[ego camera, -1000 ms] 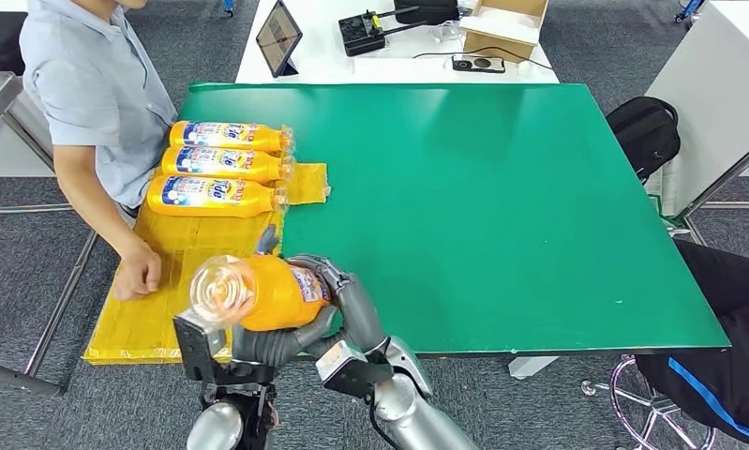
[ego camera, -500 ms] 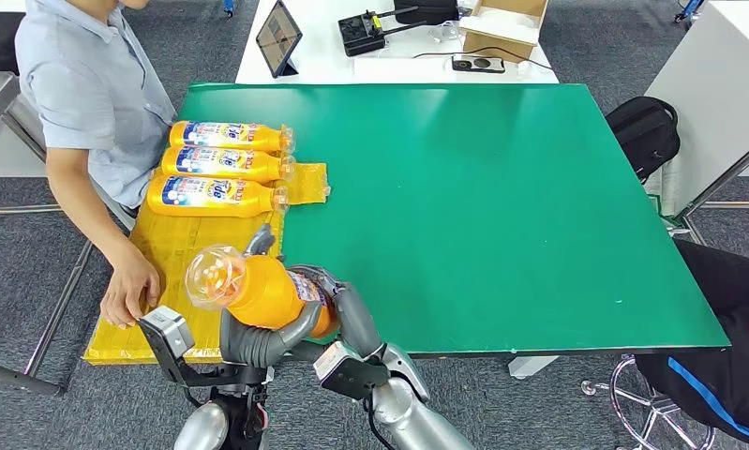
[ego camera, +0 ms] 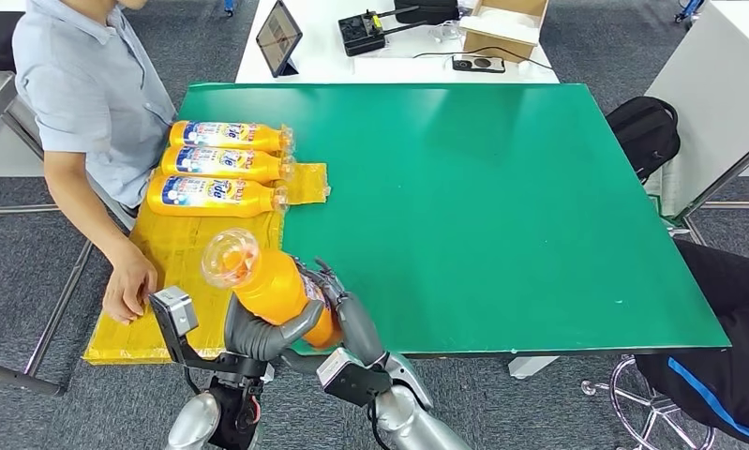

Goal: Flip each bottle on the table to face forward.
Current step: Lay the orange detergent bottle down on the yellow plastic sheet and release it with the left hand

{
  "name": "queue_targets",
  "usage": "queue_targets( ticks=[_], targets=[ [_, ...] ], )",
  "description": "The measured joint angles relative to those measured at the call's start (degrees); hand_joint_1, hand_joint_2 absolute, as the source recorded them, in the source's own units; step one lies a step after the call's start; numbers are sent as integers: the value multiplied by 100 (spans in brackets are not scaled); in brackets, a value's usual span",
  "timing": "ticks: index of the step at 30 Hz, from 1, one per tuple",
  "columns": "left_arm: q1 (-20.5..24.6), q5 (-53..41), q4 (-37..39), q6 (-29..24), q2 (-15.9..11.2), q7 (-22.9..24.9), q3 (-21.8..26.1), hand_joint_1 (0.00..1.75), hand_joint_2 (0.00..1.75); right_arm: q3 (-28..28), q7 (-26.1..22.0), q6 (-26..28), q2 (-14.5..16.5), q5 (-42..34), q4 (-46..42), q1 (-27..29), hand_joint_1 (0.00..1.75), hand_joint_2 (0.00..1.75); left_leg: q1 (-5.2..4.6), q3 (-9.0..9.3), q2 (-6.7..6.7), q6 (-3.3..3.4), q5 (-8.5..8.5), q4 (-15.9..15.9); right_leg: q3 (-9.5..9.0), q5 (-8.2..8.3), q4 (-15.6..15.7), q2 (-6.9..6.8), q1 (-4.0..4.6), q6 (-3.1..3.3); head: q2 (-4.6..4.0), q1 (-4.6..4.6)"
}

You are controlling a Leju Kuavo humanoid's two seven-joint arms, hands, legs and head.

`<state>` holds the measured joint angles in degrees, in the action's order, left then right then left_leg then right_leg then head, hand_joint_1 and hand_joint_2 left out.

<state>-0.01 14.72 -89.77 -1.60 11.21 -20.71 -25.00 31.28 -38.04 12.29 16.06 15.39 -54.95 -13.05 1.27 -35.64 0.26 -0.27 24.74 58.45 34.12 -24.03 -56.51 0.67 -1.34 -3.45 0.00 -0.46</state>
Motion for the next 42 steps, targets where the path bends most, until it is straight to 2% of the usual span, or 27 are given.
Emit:
queue_targets(
  ticks=[1,5,8,12,15,17,23,30,33,35,38,42],
  targets=[
    [3,-2,4,5,-1,5,0,175,175,0,-1,2,0,-1,0,3,0,0,0,0,0,0,0,0,0,0,0,0,0,0,0,0],
    [26,-9,31,31,-2,89,2,175,175,1,-3,161,-1,-42,-40,40,0,0,0,0,0,0,0,0,-1,0,0,0,0,0,0,0],
    [97,-169,63,-169,-2,130,-4,175,175,45,-4,639,-34,-117,-252,141,0,0,0,-1,2,0,0,0,-2,0,0,-1,0,0,0,1],
    [364,-780,158,-867,-17,127,22,175,175,334,-7,1572,-194,-142,-786,238,0,0,0,-2,-1,0,0,0,-1,1,-1,1,0,0,0,-3],
    [591,-1446,309,-1497,-107,118,239,175,175,706,-8,2269,-351,-32,-1299,248,0,0,1,0,-9,-1,-2,0,5,3,-1,6,1,1,0,0],
    [759,-1811,414,-1717,-170,133,416,175,175,932,-8,2564,-457,116,-1599,246,0,0,4,0,-3,-3,-5,0,3,2,-4,2,3,2,0,-1],
    [1240,-2028,865,-1788,-251,184,909,175,175,1387,-8,2733,-624,451,-2161,235,0,0,6,-1,-3,-3,-6,0,1,2,-6,0,5,2,0,-1],
    [1433,-2237,1124,-1886,-275,162,1079,175,175,1599,-8,2733,-703,271,-2339,201,0,0,4,-4,-1,-3,-6,0,2,2,-5,-1,3,2,0,-1],
    [1651,-3554,1376,-2377,-328,298,1031,175,175,1713,-8,2697,-734,37,-2347,133,0,0,5,-4,-1,-3,-6,0,2,2,-5,-1,4,2,0,0],
    [1927,-4853,1710,-2505,-438,671,940,175,175,1781,-8,2604,-755,-56,-2369,84,0,0,5,-3,0,-3,-10,0,2,2,-6,-1,4,2,0,0],
    [2488,-6357,2542,-2264,-612,1229,828,175,175,1822,-8,2410,-771,-79,-2422,39,0,0,6,-3,1,-5,-17,0,2,5,-8,-1,5,2,0,0],
    [3185,-7337,3742,-1879,-758,1602,727,175,175,1825,-8,2242,-778,-77,-2482,33,0,0,6,-1,0,-7,-20,0,1,7,-11,0,4,1,0,0]
  ],
)
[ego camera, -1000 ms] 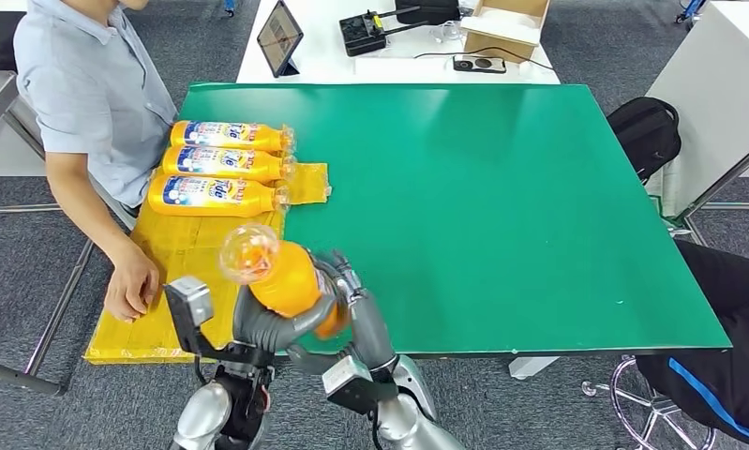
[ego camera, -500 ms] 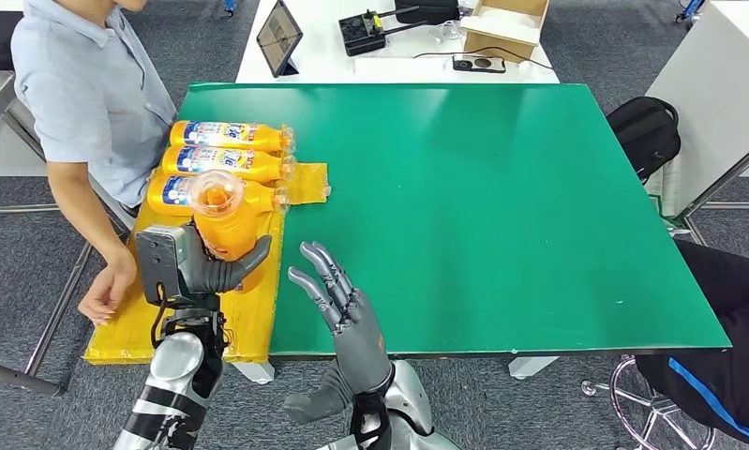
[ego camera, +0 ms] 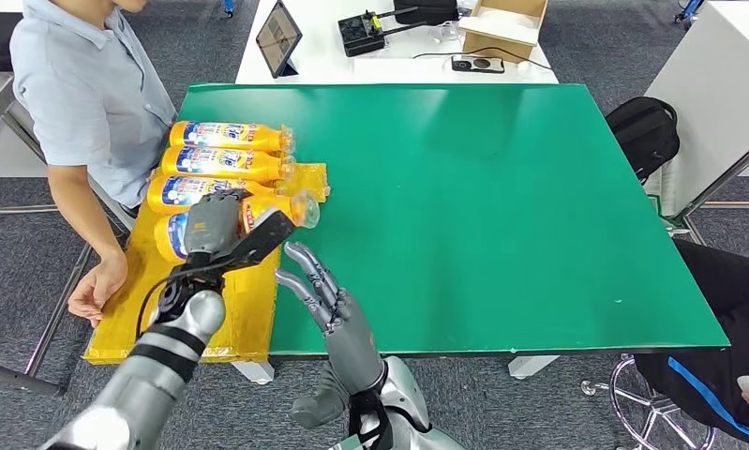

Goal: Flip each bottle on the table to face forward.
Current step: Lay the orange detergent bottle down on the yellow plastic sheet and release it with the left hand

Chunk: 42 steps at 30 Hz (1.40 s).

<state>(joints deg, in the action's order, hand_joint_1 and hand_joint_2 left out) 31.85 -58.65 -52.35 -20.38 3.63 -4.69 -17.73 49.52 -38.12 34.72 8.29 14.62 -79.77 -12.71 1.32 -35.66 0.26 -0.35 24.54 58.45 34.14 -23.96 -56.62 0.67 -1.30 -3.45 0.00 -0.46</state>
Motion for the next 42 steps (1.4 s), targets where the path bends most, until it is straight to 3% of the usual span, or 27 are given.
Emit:
queue_targets(
  ticks=[9,19,20,21,24,28,42],
  targets=[
    [568,-504,1422,560,-87,282,-219,175,175,-1,0,-129,-17,-90,-45,-2,0,0,0,-6,0,0,2,0,4,-2,0,-1,-1,0,0,-1],
    [676,-492,2006,929,-79,283,-238,174,175,-2,0,-172,-30,-77,-45,-3,0,0,0,-6,0,-1,1,0,4,-1,0,-1,0,0,0,0],
    [681,-484,2024,945,-77,280,-238,169,175,-2,0,-172,-30,-79,-45,-3,0,0,0,-6,0,-1,1,0,4,-1,0,-1,0,0,0,0],
    [689,-467,2044,969,-71,269,-237,151,175,-2,1,-172,-29,-83,-45,-3,0,0,0,-6,0,-1,1,0,3,-1,0,-1,0,0,0,0],
    [723,-353,2111,1059,-43,172,-231,93,175,-2,1,-185,-30,-111,-45,-7,0,0,-1,-6,3,-1,1,0,1,-2,0,-3,-1,0,0,0],
    [745,-88,2187,1163,-1,-46,-172,2,175,-1,1,-198,-31,-137,-45,-19,0,0,-1,-5,8,-1,1,0,-1,-2,0,-6,-2,0,0,0],
    [625,1436,2181,2495,306,-1404,328,0,175,82,2,-204,-60,-447,-40,-139,0,0,-1,10,17,0,1,0,-22,-2,0,-10,-2,0,0,-4]
  ],
)
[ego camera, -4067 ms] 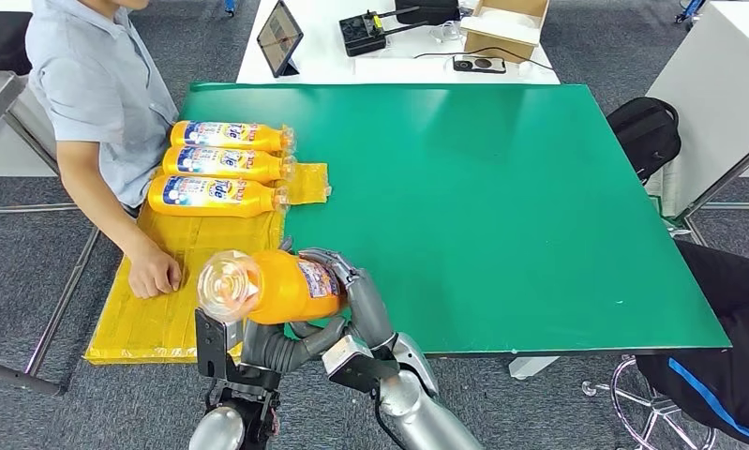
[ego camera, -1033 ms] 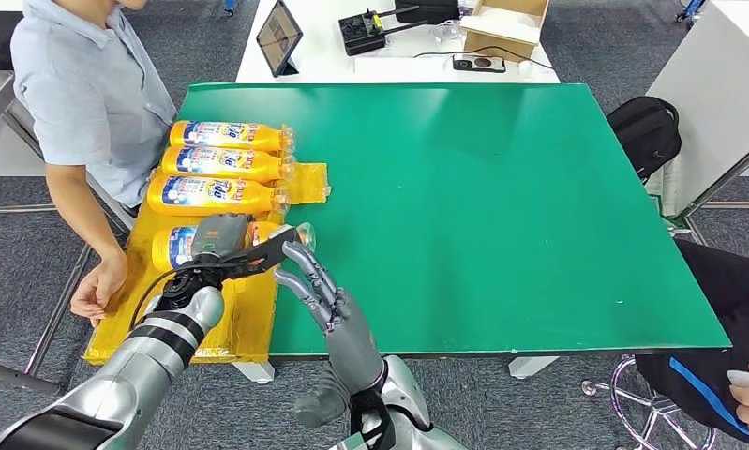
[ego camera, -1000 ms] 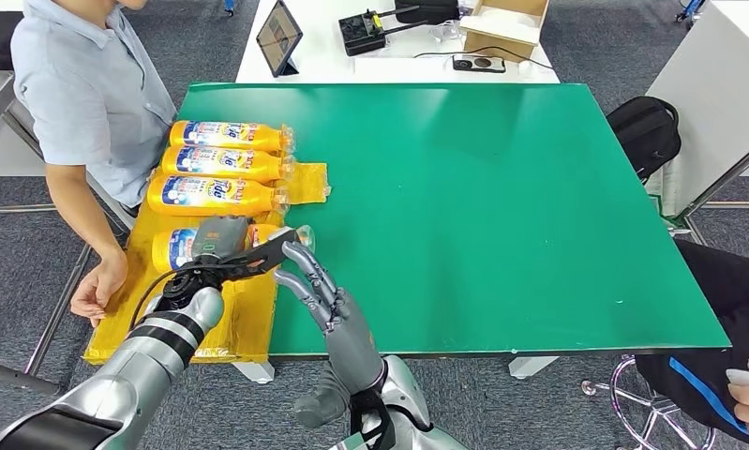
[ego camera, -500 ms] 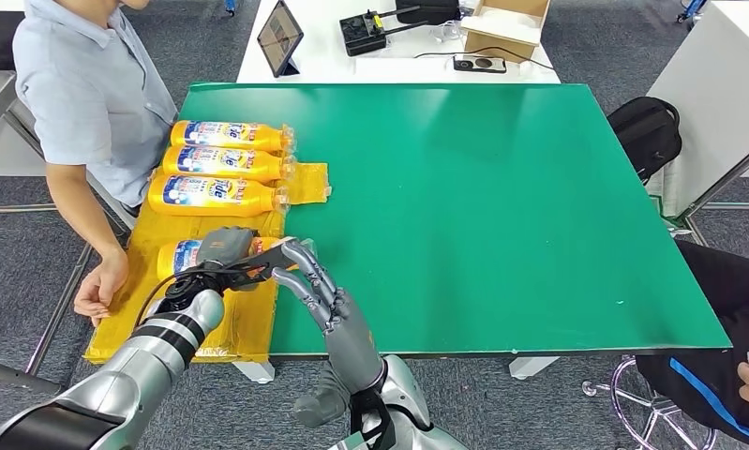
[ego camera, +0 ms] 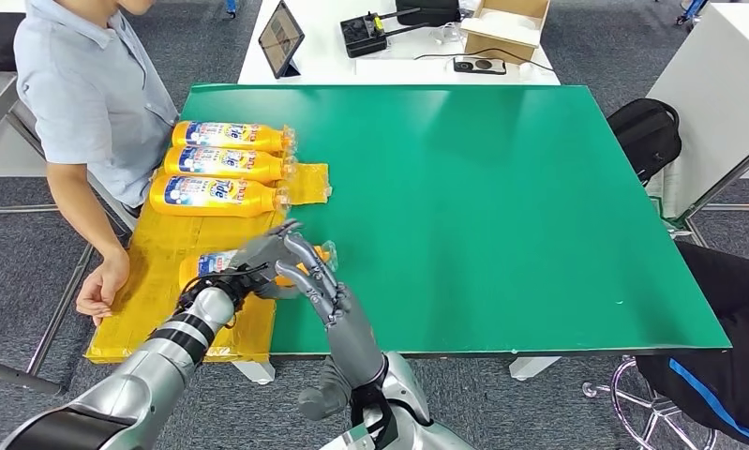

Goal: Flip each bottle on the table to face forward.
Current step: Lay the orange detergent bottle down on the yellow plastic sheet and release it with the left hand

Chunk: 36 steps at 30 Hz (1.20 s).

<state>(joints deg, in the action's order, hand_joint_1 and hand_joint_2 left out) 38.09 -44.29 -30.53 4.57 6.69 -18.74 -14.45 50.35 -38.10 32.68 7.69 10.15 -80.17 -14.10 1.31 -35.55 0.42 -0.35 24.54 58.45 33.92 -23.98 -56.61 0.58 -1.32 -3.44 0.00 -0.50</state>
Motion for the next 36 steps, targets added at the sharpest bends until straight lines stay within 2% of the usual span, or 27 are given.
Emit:
queue_targets(
  ticks=[5,10,12,14,18,21,24,30,36],
  targets=[
    [-219,364,-274,85,26,-334,38,0,175,34,0,-26,-2,-54,0,-30,0,0,0,2,0,0,0,0,-1,0,0,-1,0,0,0,0],
    [-371,464,-466,50,31,-428,50,0,175,51,0,-17,-3,-52,0,-37,0,0,0,2,-1,0,0,0,-1,0,0,0,0,0,0,-1],
    [-435,528,-545,-70,38,-490,57,0,175,55,0,37,-5,-37,-2,-38,0,87,0,2,-1,0,0,0,0,0,0,0,0,0,0,-1],
    [-605,815,-776,-431,98,-653,119,0,175,61,-1,248,-13,110,-74,-14,0,175,-1,0,-1,0,0,1,5,0,0,0,-1,0,0,1],
    [-1135,2551,-1750,-1098,432,-1073,447,0,175,-72,-1,678,51,996,-630,199,0,175,-2,-11,0,1,3,1,14,-1,0,0,-2,-1,0,2],
    [-1557,3695,-2625,-1194,609,-1177,631,0,175,-348,0,723,114,1499,-1033,475,0,175,-2,-12,-2,1,8,1,18,-3,2,2,-2,0,0,3],
    [-1942,4445,-3365,-1159,684,-1191,737,0,175,-643,2,737,147,1752,-1328,732,0,175,-2,-13,-7,-1,10,0,22,-4,3,3,-1,1,0,3],
    [-2640,5336,-4525,-1064,743,-1227,919,0,175,-1182,2,741,193,1746,-1979,1327,0,175,-1,-13,-11,-1,10,0,23,-4,3,3,-1,2,0,3],
    [-2918,5436,-5063,-1095,746,-1231,1009,0,175,-1456,2,741,214,1696,-2349,1568,0,175,-2,-11,-11,-1,9,0,20,-4,3,3,-1,2,0,3]
  ],
)
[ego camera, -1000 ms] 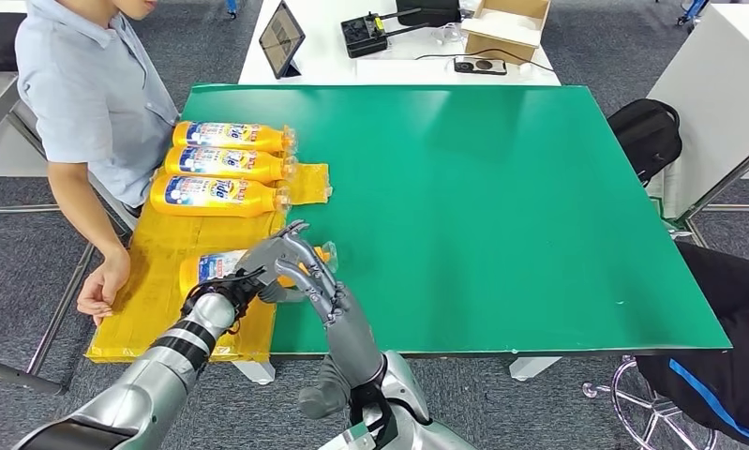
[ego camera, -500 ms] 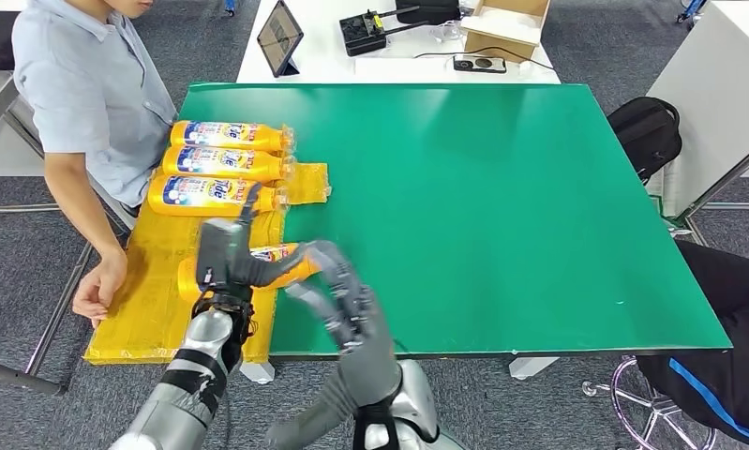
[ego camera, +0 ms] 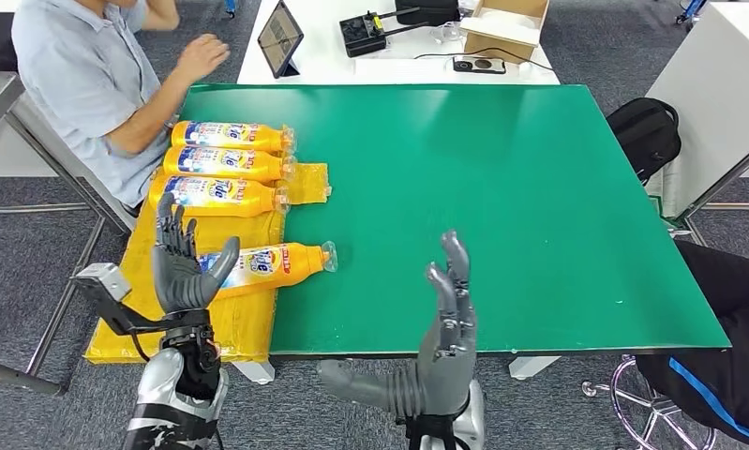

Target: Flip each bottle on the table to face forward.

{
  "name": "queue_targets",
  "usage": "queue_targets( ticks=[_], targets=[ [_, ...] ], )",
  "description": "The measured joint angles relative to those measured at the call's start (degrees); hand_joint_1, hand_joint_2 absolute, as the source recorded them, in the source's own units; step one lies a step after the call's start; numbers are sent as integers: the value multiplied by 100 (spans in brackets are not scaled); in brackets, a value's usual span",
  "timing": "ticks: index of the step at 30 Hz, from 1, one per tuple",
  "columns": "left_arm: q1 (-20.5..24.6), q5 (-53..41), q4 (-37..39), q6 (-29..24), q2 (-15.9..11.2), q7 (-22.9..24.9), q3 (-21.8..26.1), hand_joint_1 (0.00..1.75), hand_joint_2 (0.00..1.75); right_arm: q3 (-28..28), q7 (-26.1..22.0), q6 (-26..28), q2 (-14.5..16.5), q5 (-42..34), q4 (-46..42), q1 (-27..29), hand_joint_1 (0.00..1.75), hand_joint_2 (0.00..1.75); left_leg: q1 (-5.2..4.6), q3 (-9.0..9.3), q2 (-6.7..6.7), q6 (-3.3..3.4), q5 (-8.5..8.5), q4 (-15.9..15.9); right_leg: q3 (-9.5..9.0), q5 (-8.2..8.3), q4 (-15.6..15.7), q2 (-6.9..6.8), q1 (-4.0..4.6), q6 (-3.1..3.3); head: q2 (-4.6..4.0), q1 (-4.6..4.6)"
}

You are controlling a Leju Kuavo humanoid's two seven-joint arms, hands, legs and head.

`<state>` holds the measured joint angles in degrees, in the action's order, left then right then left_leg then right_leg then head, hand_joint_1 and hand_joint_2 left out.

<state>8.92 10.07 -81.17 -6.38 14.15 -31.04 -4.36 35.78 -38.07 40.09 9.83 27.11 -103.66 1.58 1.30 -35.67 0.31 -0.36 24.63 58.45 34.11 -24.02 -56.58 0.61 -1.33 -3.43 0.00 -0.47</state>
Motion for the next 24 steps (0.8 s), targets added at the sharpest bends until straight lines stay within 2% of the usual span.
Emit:
queue_targets(
  ticks=[3,8,15,20,24],
  targets=[
    [-79,-174,-108,-134,1,1,25,0,175,-103,0,0,18,-75,-126,117,0,175,0,0,0,0,0,0,1,0,0,0,0,0,0,1],
    [-150,-980,-116,-381,1,115,-16,0,175,-263,0,0,81,-125,-333,255,0,175,0,0,0,0,0,0,2,0,0,0,0,0,0,1],
    [-173,-2430,142,-762,-78,397,-392,0,175,-624,0,0,138,-360,-585,579,0,175,-1,-1,0,1,2,0,1,0,1,0,-1,0,0,0],
    [-288,-3187,233,-899,-134,575,-622,0,175,-1079,0,0,247,-1269,-658,722,0,175,-1,-1,0,1,2,0,0,0,1,0,0,0,0,1],
    [-518,-3205,162,-788,-145,628,-687,0,175,-1601,0,-1,406,-1973,-657,799,0,175,-1,-1,0,1,2,0,1,0,1,0,0,0,0,2]
  ],
)
